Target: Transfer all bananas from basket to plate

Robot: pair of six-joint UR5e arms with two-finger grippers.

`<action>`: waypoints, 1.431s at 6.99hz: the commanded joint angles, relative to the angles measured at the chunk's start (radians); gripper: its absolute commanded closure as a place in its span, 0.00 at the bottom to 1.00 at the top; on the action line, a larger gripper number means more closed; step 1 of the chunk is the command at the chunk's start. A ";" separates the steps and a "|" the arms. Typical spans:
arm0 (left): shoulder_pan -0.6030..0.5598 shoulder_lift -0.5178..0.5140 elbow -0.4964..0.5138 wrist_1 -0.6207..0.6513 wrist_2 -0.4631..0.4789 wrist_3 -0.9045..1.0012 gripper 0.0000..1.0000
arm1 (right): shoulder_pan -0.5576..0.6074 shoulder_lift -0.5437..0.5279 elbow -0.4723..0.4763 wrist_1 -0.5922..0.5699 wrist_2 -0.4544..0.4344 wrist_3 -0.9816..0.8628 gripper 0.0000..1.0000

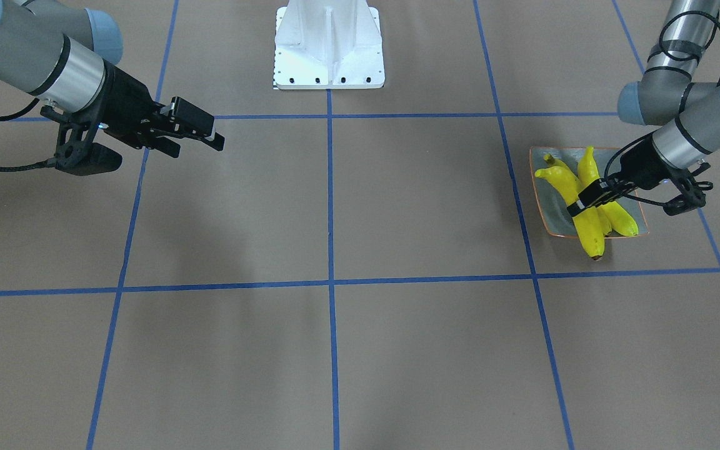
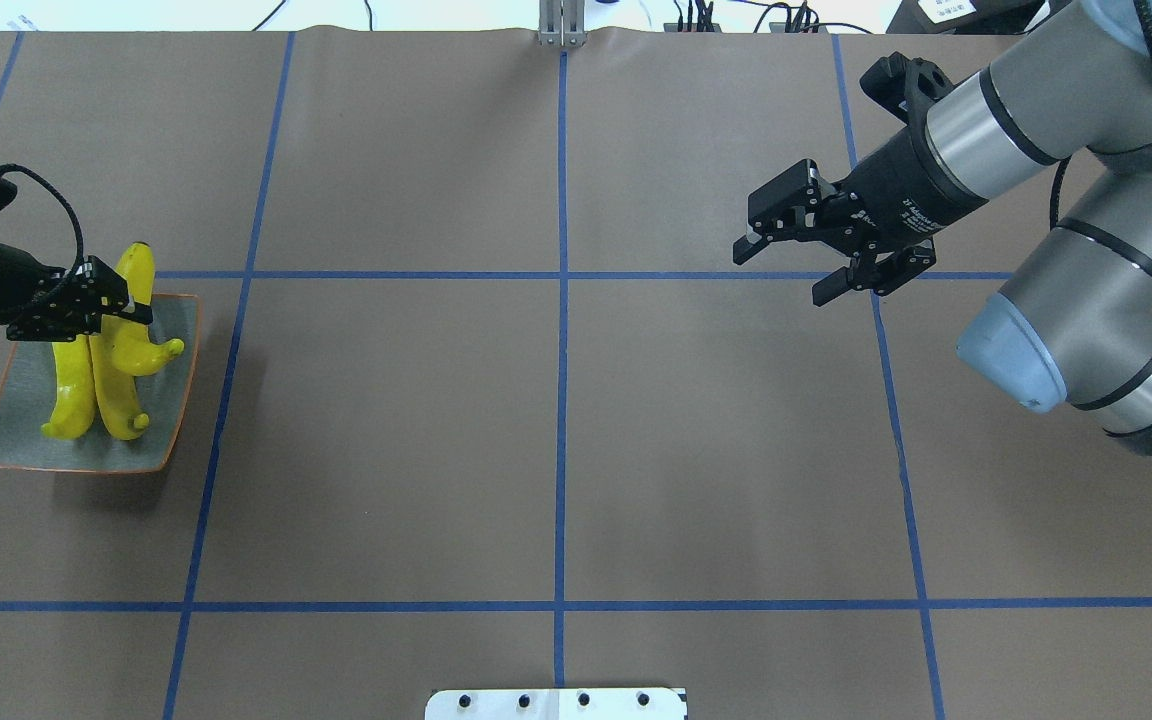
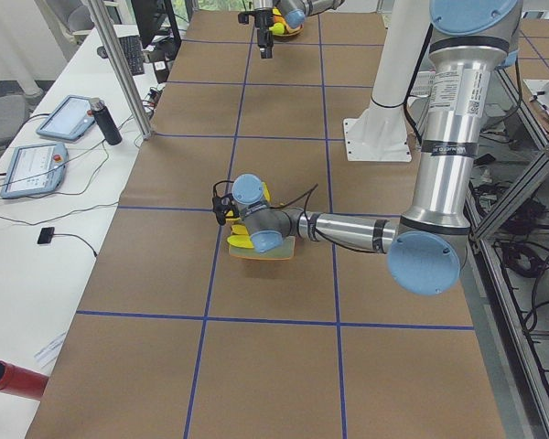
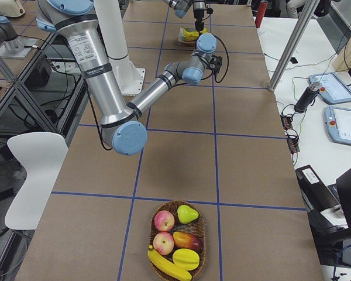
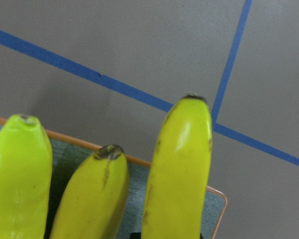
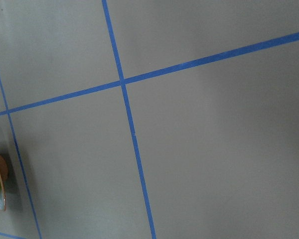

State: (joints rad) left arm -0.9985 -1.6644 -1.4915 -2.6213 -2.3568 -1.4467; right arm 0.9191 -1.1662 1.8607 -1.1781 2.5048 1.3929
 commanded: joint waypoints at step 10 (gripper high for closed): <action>-0.281 -0.008 -0.032 0.074 -0.003 0.391 0.00 | 0.248 -0.356 -0.017 -0.014 -0.001 -0.565 0.00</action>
State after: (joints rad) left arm -1.2715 -1.6716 -1.5184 -2.5970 -2.3972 -1.1558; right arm 1.1082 -1.4228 1.8576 -1.1891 2.5051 1.0017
